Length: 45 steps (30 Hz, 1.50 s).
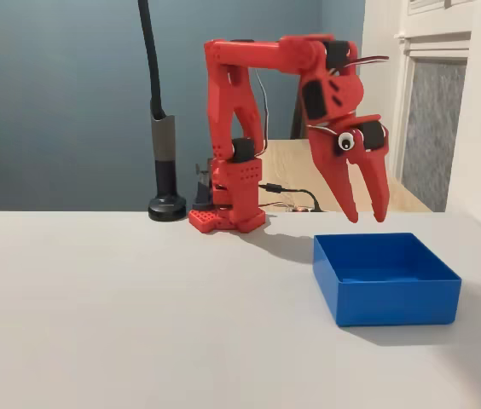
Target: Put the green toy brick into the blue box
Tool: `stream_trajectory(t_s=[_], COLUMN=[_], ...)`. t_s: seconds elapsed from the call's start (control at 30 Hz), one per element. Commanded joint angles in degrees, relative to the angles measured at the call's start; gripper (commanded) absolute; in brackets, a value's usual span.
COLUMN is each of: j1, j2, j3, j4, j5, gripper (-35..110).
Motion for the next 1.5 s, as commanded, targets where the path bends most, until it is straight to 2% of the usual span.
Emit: stream_trajectory(t_s=[0.0, 0.3, 0.63, 1.47], j1=[-0.79, 0.0, 5.63, 38.5], j2=[4.13, 4.13, 4.92, 5.27], j3=[-0.79, -1.41, -0.97, 2.29], j4=[-0.26, -0.09, 0.26, 0.0], j5=[0.53, 1.49, 2.2, 3.69], gripper=[13, 0, 0, 0])
